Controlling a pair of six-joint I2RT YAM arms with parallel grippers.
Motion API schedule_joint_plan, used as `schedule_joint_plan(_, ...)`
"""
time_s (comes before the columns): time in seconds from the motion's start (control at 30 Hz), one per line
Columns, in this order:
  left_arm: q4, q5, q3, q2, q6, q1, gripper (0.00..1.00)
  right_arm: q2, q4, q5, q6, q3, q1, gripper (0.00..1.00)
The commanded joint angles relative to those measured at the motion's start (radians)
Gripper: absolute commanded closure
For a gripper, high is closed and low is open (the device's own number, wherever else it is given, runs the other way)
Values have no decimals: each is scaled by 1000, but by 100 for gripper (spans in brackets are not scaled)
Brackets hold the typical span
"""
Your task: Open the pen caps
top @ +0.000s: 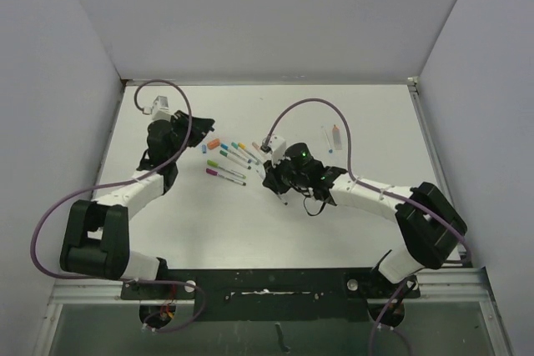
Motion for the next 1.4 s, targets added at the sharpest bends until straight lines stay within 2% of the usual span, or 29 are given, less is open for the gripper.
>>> schedule_joint_plan(0.0, 34, -47, 50, -20, 17, 50, 100, -58, -67, 21, -17, 16, -18, 100)
schedule_joint_plan(0.1, -4, -26, 61, -21, 31, 77, 100, -70, -98, 67, -21, 45, -37, 100)
schedule_joint_plan(0.3, -223, 1, 127, 3, 141, 119, 100, -42, -233, 167, 9, 185, -162, 100)
schedule_joint_plan(0.7, -440, -100, 228, 133, 325, 148, 100, 81, -293, 231, 10, 355, -316, 100)
schedule_joint_plan(0.87, -469, -129, 272, 210, 360, 158, 100, 130, -281, 217, 6, 372, -353, 100)
schedule_joint_plan(1.37, -414, -74, 310, 395, 359, 190, 98, 196, -256, 185, 8, 386, -383, 100)
